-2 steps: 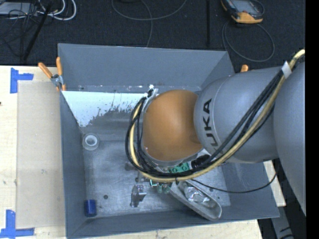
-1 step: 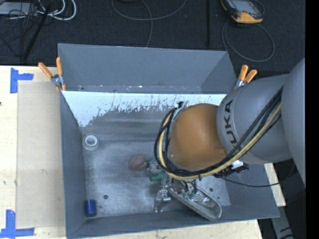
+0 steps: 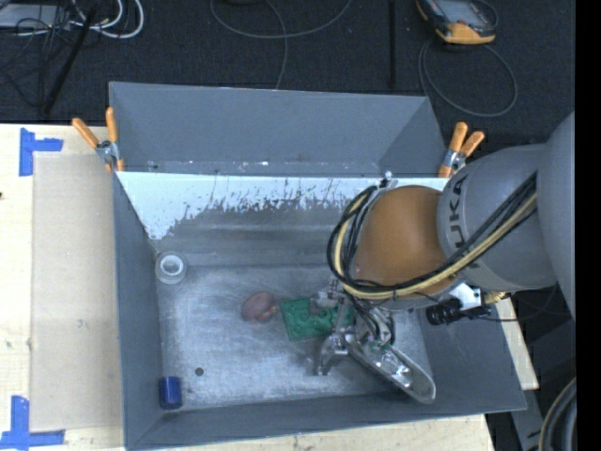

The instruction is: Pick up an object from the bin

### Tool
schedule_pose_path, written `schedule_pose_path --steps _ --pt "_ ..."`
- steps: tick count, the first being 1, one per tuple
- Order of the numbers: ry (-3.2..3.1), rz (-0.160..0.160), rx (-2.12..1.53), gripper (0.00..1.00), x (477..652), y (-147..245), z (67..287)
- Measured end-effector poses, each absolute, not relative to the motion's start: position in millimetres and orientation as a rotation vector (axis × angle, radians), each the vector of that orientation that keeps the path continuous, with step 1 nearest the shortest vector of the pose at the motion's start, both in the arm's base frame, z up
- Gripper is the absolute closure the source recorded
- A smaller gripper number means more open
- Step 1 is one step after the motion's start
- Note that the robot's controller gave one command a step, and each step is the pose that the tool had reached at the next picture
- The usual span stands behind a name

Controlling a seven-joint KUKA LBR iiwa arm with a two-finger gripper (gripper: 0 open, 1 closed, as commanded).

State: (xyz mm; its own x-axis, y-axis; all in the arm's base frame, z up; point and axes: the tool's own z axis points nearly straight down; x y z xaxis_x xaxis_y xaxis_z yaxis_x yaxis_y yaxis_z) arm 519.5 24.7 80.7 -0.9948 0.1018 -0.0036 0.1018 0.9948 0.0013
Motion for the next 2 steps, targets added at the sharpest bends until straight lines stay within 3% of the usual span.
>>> schedule_pose_path --steps 1,2 --pt "3.129 0.003 0.157 1.0 520.5 26.7 83.7" --pt "3.123 0.002 0.245 1.0 480.9 61.4 82.8"
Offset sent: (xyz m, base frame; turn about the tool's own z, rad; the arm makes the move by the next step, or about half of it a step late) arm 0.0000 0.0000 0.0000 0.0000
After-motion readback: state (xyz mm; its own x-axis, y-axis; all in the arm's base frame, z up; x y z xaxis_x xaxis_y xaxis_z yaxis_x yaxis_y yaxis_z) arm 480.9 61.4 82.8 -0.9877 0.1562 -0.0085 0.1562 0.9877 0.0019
